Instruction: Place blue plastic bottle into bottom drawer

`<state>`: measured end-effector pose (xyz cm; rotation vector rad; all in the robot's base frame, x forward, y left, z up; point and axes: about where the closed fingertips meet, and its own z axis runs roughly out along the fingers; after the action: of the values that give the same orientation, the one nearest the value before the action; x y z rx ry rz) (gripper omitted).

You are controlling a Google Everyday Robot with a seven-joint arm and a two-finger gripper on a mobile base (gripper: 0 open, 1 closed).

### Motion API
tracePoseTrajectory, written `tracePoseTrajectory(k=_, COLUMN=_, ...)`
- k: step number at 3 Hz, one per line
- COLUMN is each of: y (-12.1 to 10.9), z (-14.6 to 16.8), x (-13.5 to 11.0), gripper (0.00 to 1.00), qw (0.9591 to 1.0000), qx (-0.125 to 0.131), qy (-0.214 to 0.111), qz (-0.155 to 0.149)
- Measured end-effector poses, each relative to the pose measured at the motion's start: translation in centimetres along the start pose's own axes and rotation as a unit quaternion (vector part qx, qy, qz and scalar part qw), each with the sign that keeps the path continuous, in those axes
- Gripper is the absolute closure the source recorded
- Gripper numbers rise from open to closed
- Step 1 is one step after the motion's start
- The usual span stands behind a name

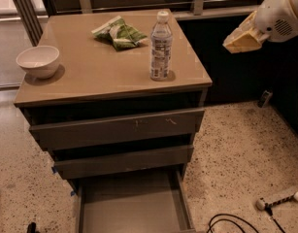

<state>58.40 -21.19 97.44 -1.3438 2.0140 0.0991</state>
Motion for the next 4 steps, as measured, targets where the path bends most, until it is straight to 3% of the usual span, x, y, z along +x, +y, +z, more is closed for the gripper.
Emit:
tracePoseTrajectory(k=1, y=-2.6, z=2.2, x=-3.1, gripper=0.82, qw=0.9986, qx=0.005, qy=-0.052, qz=0.001)
tracePoseTrajectory(k=2, y=-4.2, z=3.7, x=-5.9, gripper=0.59, qw=0.9966, qx=-0.001, qy=-0.083, qz=-0.004)
tracePoseTrajectory(k=4, y=-4.2, z=6.7, x=-8.7, gripper=0.13, qw=0.9941, qx=-0.043, qy=-0.099, qz=-0.006)
